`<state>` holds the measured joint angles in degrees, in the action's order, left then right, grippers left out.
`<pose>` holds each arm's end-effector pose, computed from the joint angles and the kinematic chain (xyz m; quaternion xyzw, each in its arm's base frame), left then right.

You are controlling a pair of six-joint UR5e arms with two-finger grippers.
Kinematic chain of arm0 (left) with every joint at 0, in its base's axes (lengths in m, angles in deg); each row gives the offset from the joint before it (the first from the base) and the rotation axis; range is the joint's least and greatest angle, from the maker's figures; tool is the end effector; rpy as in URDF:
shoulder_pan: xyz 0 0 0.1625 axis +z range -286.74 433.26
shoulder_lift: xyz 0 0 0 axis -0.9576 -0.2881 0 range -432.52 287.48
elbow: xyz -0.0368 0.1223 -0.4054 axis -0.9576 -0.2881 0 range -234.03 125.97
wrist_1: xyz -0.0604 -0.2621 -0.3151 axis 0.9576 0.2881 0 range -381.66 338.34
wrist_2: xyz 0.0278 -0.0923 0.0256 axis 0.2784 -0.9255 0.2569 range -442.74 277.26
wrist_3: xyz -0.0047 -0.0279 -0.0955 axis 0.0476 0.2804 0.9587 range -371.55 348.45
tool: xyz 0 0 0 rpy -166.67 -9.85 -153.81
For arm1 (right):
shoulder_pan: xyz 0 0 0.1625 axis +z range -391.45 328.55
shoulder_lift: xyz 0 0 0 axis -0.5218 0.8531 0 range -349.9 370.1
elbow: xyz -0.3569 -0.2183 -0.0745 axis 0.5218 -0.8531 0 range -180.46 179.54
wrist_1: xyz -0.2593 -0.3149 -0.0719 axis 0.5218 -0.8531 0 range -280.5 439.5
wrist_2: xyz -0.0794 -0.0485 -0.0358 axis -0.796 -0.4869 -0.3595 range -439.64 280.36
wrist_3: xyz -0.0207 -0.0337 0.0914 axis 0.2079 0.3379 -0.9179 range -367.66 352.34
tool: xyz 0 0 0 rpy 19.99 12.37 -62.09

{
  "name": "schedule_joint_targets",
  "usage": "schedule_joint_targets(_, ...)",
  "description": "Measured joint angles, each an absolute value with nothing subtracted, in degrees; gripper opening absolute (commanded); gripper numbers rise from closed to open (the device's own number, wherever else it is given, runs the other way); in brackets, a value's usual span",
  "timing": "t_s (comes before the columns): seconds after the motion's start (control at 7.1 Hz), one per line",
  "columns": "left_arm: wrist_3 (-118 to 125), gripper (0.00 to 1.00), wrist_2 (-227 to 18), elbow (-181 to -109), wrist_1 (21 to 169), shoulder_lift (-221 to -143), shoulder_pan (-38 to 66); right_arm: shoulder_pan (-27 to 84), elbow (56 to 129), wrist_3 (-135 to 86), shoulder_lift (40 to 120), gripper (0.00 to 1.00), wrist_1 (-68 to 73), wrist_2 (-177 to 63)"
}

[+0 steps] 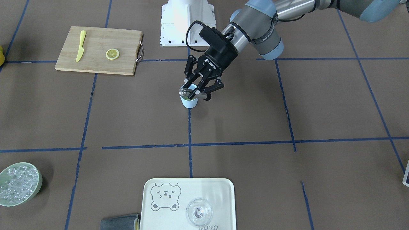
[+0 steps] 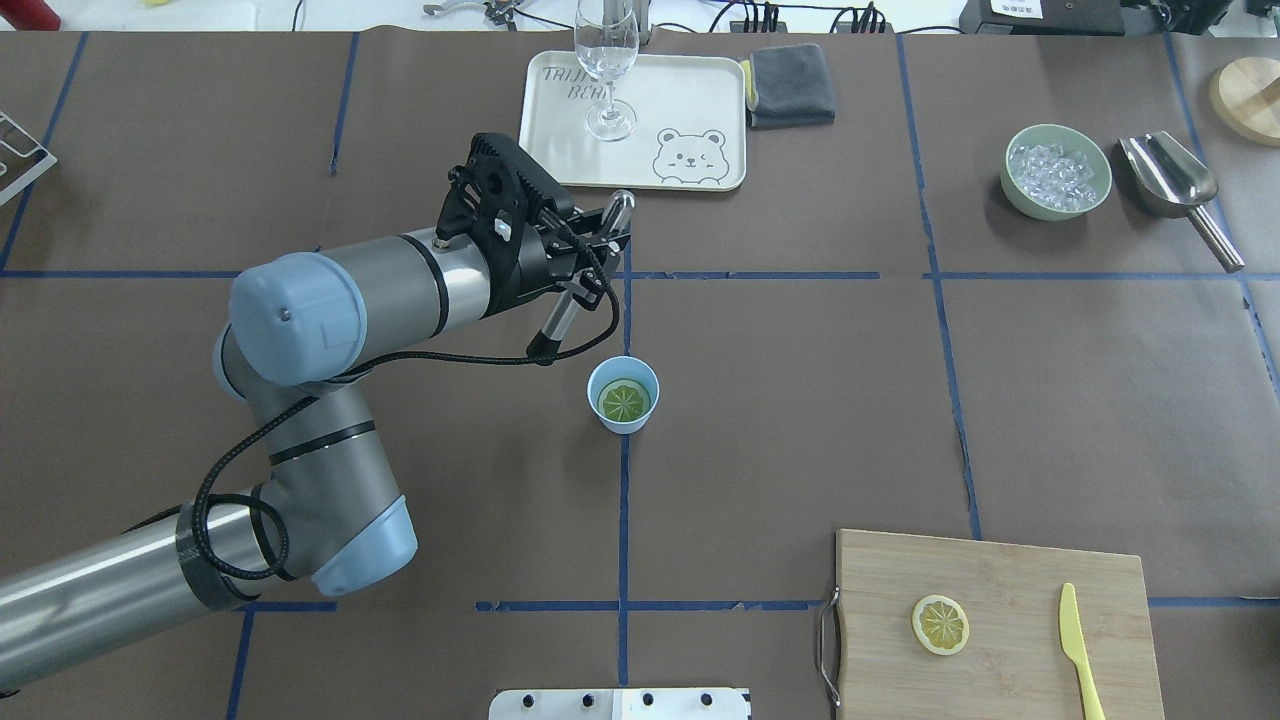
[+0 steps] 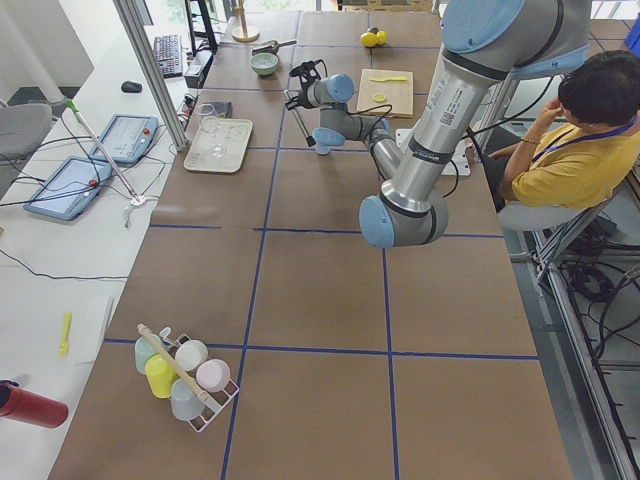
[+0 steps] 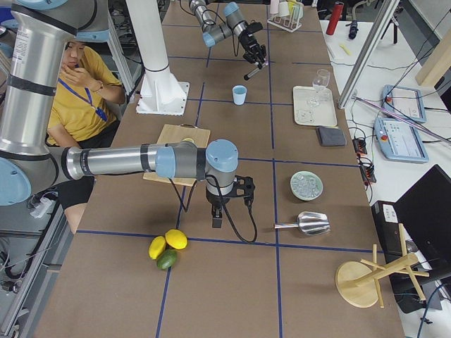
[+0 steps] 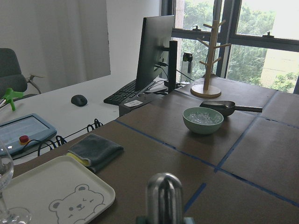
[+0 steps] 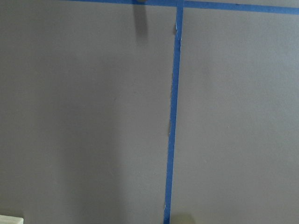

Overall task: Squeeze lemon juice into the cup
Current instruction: 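Lift the muddler out and carry it back toward its spot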

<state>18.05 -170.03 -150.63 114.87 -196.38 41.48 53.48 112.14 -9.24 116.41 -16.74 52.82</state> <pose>0.4712 -0.4543 0.1665 0.5076 0.4649 0.1635 0.7068 0.0331 -0.3746 0.6008 -0.0205 -0.3615 -0.0286 0.9317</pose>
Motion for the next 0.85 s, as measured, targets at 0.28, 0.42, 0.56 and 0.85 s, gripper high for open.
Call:
schedule_joint_targets(0.28,19.5,0.0,-175.7,-155.8,95.8,-194.3,37.2,53.5,112.1,-9.2,116.4,1.0,-16.7,52.8)
schedule_joint_targets(0.42,19.7,0.0,-176.9,-158.7,86.8,-192.7,35.6,53.5,112.1,-9.1,116.4,1.0,-16.7,52.8)
schedule_joint_targets(0.56,19.9,0.0,-177.5,-160.5,79.0,-191.6,34.3,53.5,111.9,-9.0,116.4,1.0,-16.7,52.7)
schedule_joint_targets(0.85,27.7,0.0,-178.5,-161.6,70.8,-187.7,33.2,53.5,111.5,-8.9,116.4,1.0,-16.7,52.6)
